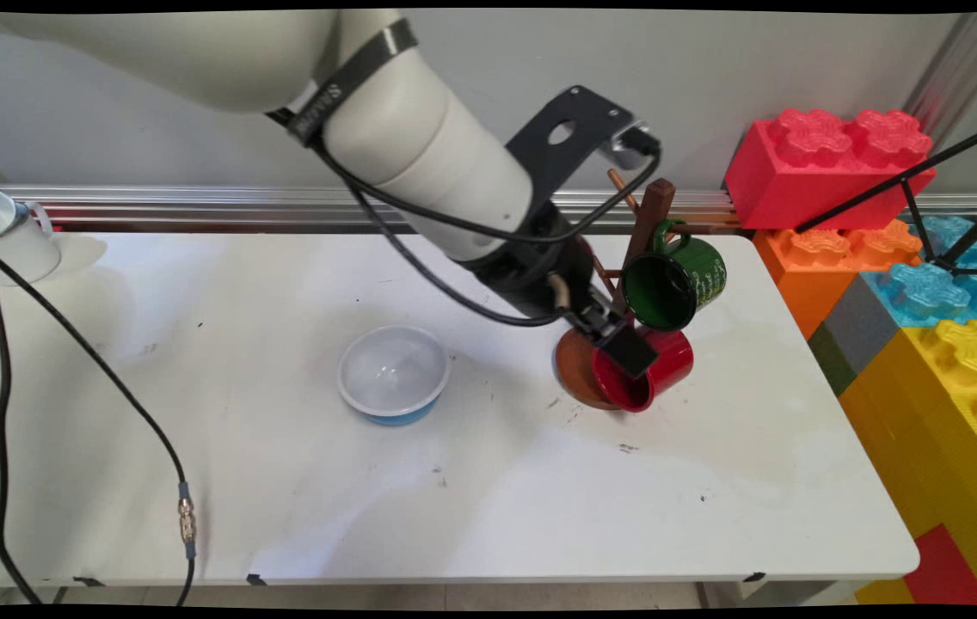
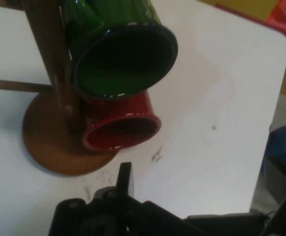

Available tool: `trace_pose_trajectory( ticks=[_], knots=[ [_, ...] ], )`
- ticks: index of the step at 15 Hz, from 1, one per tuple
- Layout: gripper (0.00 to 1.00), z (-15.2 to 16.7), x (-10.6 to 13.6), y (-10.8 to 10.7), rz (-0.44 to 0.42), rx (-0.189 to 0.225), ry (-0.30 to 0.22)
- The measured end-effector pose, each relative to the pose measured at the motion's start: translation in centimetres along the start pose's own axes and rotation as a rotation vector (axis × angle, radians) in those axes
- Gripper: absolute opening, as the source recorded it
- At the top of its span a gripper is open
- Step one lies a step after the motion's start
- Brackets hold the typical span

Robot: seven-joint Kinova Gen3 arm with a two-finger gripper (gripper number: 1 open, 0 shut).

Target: pick up the green mug from the rack

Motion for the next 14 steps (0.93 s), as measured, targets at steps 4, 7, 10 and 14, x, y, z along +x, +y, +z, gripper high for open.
trace_pose_trajectory(
  ticks=[4, 7, 10, 14],
  knots=[
    [1.00, 1.5, 1.5, 1.7, -0.123, 0.019, 0.022],
    [1.00, 4.4, 2.9, 4.0, -0.245, 0.076, 0.017],
    [1.00, 6.1, 3.8, 4.7, -0.295, 0.116, 0.021],
    [1.00, 7.2, 4.4, 4.8, -0.322, 0.149, 0.035]
  ],
)
